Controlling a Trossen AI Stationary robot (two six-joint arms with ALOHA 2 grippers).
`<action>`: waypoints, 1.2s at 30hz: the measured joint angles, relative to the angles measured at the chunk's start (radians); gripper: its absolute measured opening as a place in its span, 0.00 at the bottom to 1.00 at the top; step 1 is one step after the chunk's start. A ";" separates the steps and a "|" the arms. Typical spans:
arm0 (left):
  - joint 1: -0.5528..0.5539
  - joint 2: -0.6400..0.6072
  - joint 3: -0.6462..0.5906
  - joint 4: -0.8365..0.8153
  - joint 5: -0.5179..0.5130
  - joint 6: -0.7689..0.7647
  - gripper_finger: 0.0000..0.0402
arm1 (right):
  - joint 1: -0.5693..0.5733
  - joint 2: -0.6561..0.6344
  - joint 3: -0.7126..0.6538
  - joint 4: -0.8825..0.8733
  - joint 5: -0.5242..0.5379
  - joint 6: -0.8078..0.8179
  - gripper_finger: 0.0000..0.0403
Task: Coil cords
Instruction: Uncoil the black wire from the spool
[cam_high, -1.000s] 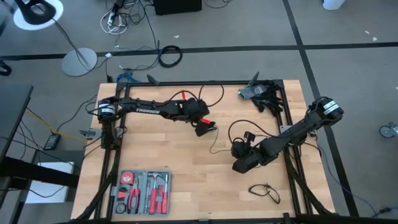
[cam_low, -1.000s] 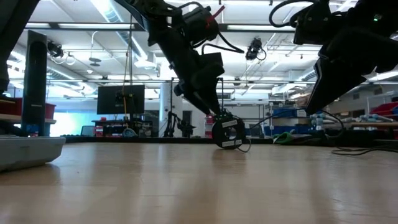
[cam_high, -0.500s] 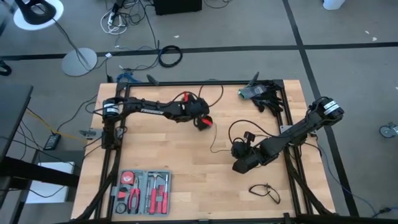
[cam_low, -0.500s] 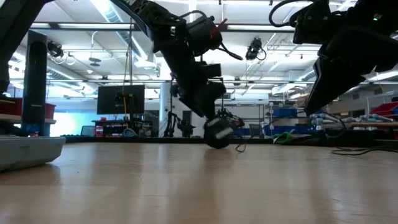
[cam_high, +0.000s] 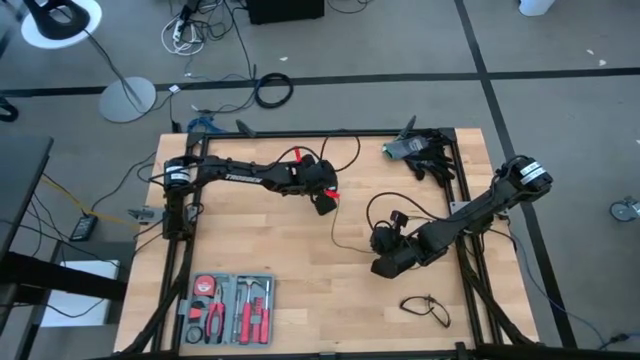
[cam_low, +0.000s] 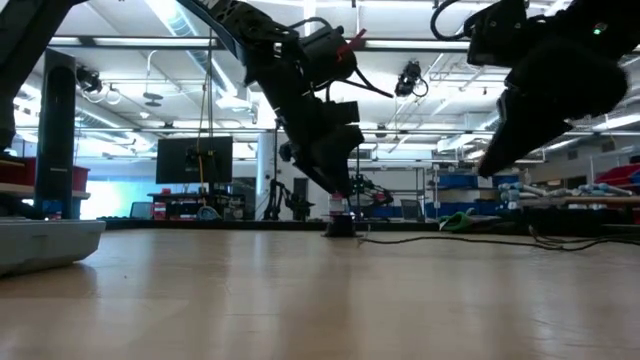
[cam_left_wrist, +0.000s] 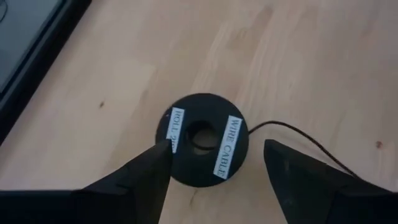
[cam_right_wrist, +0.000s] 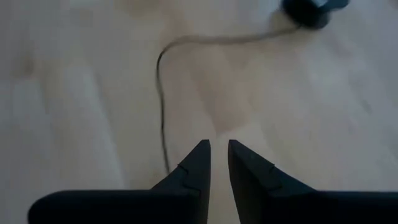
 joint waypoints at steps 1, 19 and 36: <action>0.000 0.000 0.000 -0.003 0.002 0.002 0.64 | 0.000 0.000 -0.019 0.041 0.032 0.006 0.14; 0.082 0.000 0.000 0.008 0.013 0.054 0.64 | -0.237 0.002 -0.487 1.217 -0.058 -0.180 0.14; 0.123 0.009 0.026 0.166 0.107 0.070 0.64 | -0.282 0.002 -0.469 1.216 -0.098 -0.254 0.14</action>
